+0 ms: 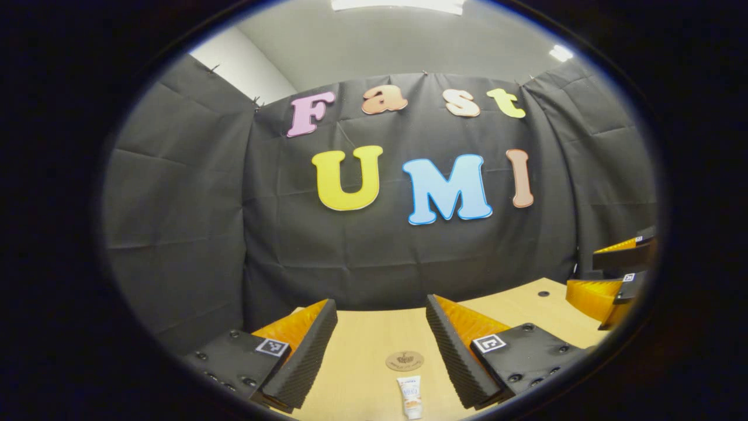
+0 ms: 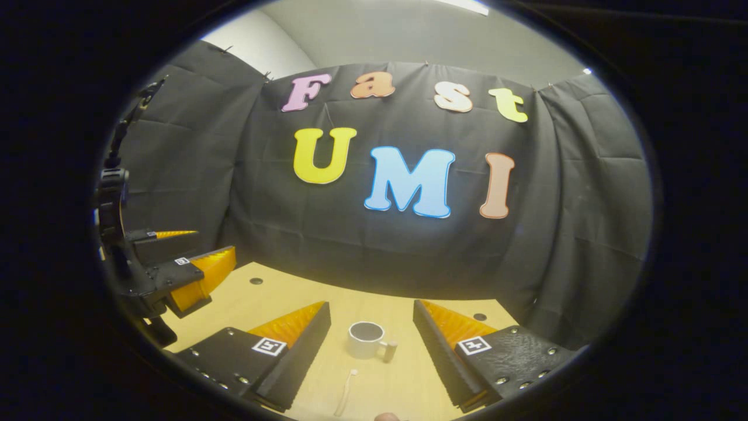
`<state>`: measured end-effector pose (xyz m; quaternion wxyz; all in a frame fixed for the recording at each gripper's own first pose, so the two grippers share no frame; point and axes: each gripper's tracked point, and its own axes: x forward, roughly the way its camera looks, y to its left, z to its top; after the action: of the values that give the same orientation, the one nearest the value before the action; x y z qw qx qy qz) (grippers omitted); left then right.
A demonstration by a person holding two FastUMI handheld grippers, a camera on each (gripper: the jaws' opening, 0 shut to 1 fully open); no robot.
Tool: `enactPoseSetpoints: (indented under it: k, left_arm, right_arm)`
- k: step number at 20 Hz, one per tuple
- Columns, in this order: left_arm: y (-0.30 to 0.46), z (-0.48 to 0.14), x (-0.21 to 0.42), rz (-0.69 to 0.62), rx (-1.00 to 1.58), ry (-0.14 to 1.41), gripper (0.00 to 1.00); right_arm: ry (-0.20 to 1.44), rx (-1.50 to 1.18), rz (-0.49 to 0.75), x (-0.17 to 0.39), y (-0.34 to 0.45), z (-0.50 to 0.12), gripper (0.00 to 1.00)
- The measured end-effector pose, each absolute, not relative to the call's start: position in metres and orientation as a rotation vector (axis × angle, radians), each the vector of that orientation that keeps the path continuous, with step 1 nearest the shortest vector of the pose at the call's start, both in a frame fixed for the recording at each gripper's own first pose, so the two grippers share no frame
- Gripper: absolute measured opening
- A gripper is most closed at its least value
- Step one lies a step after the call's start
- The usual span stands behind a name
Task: Put the toothbrush and toothpaste on the desktop into the cup, then pick up the cup and place it on the coaster on the desktop.
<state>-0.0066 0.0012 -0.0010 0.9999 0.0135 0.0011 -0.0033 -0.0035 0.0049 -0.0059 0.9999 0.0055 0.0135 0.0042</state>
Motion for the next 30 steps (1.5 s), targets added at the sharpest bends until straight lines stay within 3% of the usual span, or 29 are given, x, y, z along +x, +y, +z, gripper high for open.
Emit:
enactPoseSetpoints:
  k: [7, 17, 30]
  left_arm:
    - [-0.006, -0.028, 0.001, -0.049, 0.036, 0.081, 0.98]
    - [-0.011, -0.103, 0.022, -0.077, 0.014, 0.325, 0.98]
    - [-0.024, -0.236, 0.03, -0.136, -0.037, 0.793, 0.99]
  right_arm:
    - [0.095, 0.06, -0.004, 0.001, 0.003, -0.026, 0.91]
    - [0.353, 0.121, -0.024, 0.024, -0.002, -0.098, 0.91]
    - [0.72, 0.107, 0.086, 0.05, 0.033, -0.19, 0.92]
